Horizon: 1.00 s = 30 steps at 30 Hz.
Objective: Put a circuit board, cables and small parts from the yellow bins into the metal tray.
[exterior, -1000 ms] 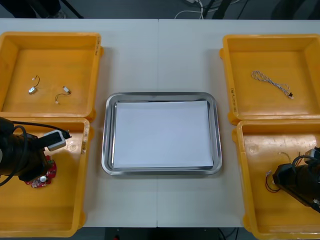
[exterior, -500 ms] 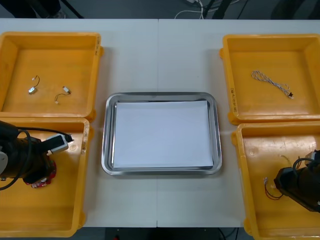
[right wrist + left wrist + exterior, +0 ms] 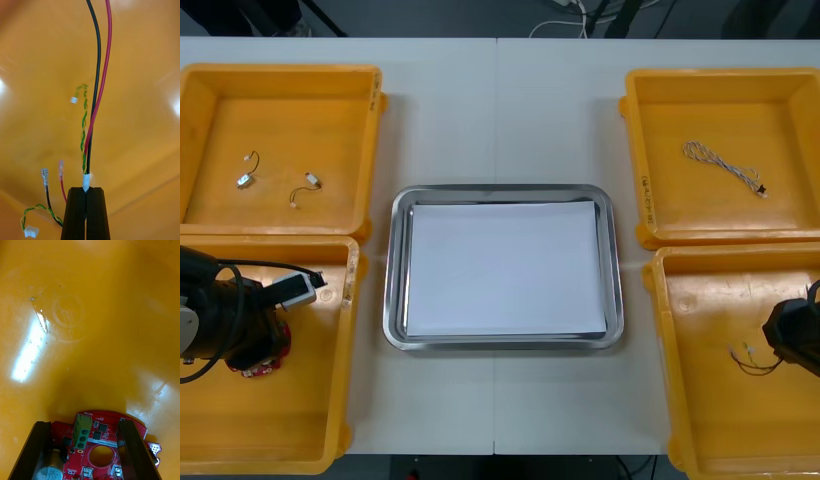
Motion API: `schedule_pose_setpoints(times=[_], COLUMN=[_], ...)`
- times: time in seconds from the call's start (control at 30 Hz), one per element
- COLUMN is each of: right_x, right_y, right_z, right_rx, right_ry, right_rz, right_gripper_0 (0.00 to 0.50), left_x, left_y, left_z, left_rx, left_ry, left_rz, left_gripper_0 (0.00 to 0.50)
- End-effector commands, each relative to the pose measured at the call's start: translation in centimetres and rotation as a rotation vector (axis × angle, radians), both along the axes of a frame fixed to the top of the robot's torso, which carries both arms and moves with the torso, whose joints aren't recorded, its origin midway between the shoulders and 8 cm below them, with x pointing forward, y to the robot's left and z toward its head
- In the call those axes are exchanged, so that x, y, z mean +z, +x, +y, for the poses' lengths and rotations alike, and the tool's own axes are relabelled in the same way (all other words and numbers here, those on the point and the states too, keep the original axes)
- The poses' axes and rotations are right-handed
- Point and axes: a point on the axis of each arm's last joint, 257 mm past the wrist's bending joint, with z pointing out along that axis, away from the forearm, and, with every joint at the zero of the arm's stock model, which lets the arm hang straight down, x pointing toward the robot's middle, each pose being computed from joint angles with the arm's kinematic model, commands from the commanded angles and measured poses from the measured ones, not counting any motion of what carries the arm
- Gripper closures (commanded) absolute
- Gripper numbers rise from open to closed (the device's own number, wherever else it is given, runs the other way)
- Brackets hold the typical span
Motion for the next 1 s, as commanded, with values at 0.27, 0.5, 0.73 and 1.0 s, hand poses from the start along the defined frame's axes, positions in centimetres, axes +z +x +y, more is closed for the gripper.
schedule_pose_setpoints(times=[0.27, 0.5, 0.73, 1.0], right_x=[6.4, 8.1, 9.8, 11.9], right_y=[3.4, 3.7, 3.7, 4.0], right_z=[-0.6, -0.3, 0.2, -0.3], right_rx=[0.097, 0.191, 0.289, 0.35], right_ry=[-0.066, -0.076, -0.083, -0.13], right_rz=[-0.169, -0.176, -0.175, -0.187], right_gripper_0=[0.5, 0.5, 0.5, 0.5], left_x=[0.0, -0.1, 0.3, 2.3], left_y=[-0.4, -0.5, -0.1, -0.3], left_z=[1.6, 1.7, 1.6, 2.3], left_rx=[-0.156, -0.158, -0.16, -0.13], left_ry=[0.117, 0.119, 0.12, 0.134], left_rz=[0.001, 0.002, -0.005, 0.019], left_gripper_0=[0.5, 0.5, 0.5, 0.5])
